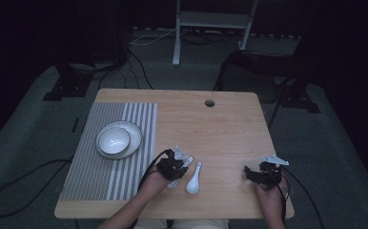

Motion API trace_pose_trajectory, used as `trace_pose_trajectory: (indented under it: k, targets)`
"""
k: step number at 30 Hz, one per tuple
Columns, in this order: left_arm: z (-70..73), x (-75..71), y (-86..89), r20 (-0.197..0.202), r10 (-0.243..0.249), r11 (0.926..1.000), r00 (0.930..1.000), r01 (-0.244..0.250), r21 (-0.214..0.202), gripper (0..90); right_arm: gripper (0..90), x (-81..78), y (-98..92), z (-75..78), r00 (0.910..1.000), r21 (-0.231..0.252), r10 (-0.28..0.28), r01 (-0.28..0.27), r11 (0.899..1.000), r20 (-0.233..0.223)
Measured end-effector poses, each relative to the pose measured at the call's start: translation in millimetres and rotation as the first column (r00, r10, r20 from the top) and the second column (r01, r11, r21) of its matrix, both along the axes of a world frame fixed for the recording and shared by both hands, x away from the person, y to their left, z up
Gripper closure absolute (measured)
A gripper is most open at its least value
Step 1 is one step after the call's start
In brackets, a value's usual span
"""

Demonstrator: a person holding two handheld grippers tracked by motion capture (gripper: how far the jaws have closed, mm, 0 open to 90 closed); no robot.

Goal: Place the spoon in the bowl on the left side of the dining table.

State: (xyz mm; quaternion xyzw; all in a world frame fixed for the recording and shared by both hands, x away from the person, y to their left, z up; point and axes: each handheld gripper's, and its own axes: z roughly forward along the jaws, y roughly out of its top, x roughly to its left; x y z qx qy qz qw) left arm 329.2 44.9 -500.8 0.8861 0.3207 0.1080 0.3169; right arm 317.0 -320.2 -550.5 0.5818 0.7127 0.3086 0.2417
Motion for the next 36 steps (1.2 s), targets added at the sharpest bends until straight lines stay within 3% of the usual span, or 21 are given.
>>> trace_pose_trajectory:
  k: [11,12,13,15,26,36]
  targets:
    - [15.7,-0.4,5.0,0.031,0.003,0.9994,0.9995,-0.002,-0.035,75.3,12.2,0.0,0.0,0.0,1.0,0.0,0.0,0.0,1.0,0.0]
    - [18.1,-0.7,6.0,0.036,0.01,0.9991,0.9993,-0.008,-0.043,76.7,12.2,0.0,0.0,0.0,1.0,0.0,0.0,0.0,1.0,0.0]
    - [22.7,-1.0,8.5,0.04,0.015,0.9979,0.9991,-0.012,-0.064,84.3,12.2,0.0,0.0,0.0,1.0,0.0,0.0,0.0,1.0,0.0]
    - [26.0,-0.8,10.4,0.047,0.021,0.9971,0.9987,-0.018,-0.074,85.3,12.2,0.0,0.0,0.0,1.0,0.0,0.0,0.0,1.0,0.001]
    - [39.6,-0.1,21.8,0.074,0.027,0.9963,0.9969,-0.021,-0.083,85.4,12.2,0.0,0.0,0.0,1.0,0.0,0.0,0.0,1.0,0.0]
    - [53.4,4.5,42.5,0.108,0.079,0.9927,0.991,-0.069,-0.099,85.3,12.2,0.0,0.0,0.0,1.0,0.0,0.0,0.0,1.0,0.0]
